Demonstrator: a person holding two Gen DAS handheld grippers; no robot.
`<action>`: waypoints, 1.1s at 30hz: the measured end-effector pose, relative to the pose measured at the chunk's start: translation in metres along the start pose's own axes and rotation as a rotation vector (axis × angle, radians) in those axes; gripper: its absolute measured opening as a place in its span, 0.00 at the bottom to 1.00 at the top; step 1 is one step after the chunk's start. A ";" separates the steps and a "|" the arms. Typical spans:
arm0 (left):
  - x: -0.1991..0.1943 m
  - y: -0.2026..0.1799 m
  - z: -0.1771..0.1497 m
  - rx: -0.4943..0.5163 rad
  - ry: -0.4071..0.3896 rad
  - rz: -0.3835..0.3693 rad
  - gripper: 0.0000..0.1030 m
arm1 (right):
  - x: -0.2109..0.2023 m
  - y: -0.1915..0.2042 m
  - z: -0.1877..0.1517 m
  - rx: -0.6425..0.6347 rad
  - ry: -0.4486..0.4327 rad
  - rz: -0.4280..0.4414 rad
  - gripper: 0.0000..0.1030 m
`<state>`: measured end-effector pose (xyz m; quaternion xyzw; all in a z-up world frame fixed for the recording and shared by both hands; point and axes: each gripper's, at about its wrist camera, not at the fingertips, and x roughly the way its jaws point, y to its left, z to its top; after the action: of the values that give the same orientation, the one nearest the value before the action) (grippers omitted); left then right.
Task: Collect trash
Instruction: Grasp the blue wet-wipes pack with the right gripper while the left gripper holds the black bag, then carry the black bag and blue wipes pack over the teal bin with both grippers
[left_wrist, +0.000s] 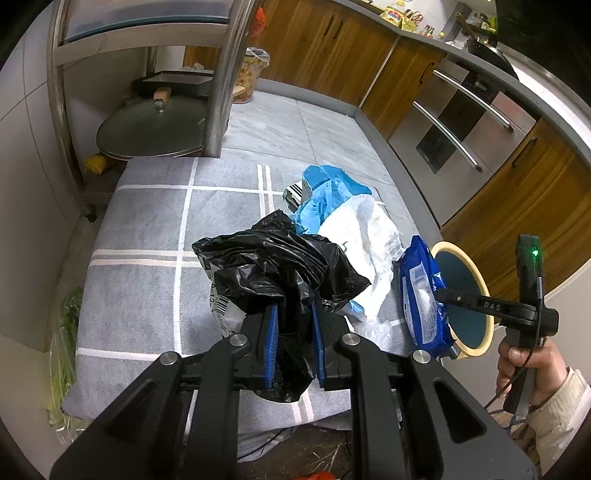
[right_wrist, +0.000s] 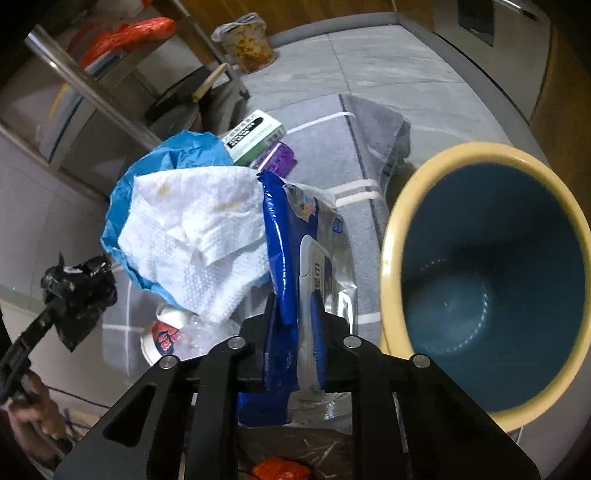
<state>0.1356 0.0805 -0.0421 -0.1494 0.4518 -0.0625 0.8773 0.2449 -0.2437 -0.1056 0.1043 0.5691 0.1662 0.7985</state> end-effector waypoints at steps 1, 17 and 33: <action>0.000 0.000 0.000 -0.001 0.000 -0.001 0.15 | -0.001 0.000 -0.001 -0.010 -0.008 0.005 0.12; -0.009 -0.034 0.007 0.071 -0.053 -0.030 0.15 | -0.060 -0.002 -0.008 0.035 -0.205 0.113 0.07; 0.018 -0.149 0.011 0.289 -0.022 -0.126 0.15 | -0.138 -0.058 -0.036 0.129 -0.405 0.135 0.07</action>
<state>0.1585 -0.0631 -0.0026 -0.0504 0.4182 -0.1802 0.8889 0.1780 -0.3516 -0.0175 0.2245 0.3981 0.1581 0.8753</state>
